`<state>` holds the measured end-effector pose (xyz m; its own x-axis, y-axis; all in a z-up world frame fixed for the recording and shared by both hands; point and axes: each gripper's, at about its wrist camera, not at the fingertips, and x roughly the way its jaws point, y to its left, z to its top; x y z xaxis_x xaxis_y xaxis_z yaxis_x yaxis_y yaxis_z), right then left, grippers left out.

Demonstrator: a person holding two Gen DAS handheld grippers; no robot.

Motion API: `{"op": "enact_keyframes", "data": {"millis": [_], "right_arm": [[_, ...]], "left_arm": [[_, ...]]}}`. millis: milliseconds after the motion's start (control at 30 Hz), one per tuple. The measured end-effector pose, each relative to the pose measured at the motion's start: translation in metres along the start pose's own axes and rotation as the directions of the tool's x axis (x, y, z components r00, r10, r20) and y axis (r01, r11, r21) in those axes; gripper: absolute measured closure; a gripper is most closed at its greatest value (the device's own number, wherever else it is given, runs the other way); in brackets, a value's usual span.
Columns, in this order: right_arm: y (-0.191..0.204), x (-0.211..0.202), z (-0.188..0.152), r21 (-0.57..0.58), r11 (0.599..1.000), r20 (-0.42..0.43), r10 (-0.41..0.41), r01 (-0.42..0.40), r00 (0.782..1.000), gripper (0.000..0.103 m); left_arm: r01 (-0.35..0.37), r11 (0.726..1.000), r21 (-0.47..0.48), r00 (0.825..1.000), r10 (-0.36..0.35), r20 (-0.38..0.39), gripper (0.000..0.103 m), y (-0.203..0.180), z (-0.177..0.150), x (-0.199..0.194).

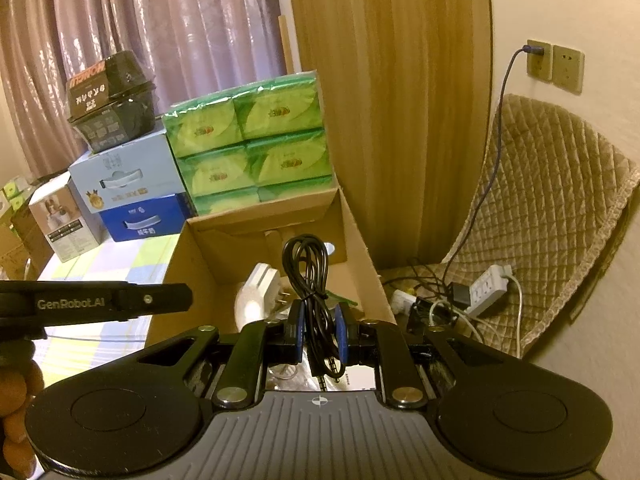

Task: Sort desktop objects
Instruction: 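Open both tools to drop the spoon and cable into the box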

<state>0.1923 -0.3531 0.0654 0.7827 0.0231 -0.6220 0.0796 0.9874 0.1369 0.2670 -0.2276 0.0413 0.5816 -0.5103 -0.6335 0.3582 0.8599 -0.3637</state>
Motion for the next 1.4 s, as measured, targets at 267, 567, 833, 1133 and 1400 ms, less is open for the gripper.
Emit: {"op": "enact_keyframes", "data": {"millis": [267,567,833,1133,1400], "right_arm": [[0.008,0.016,0.009,-0.009,1.000,-0.036,0.020,-0.021,0.999,0.090],[0.020,0.046,0.028,-0.023,0.999,-0.091,0.046,-0.048,0.995,0.090],[0.025,0.060,0.045,0.025,0.997,-0.094,0.074,-0.072,0.993,0.057],[0.026,0.044,0.038,0.008,0.998,-0.097,0.061,-0.060,0.993,0.040],[0.027,0.013,0.034,-0.018,0.998,-0.090,0.053,-0.055,0.995,0.013]], "left_arm": [[-0.063,0.993,0.101,0.998,0.063,0.008,0.060,0.002,-0.003,-0.012],[-0.103,0.976,0.191,0.995,0.103,0.011,0.041,0.006,-0.008,-0.019],[-0.102,0.975,0.198,0.995,0.100,0.017,0.022,0.014,-0.011,-0.023],[-0.113,0.974,0.195,0.994,0.111,0.026,0.004,0.016,-0.018,-0.032],[-0.161,0.967,0.197,0.986,0.148,0.081,0.001,0.008,-0.023,-0.055]]}}
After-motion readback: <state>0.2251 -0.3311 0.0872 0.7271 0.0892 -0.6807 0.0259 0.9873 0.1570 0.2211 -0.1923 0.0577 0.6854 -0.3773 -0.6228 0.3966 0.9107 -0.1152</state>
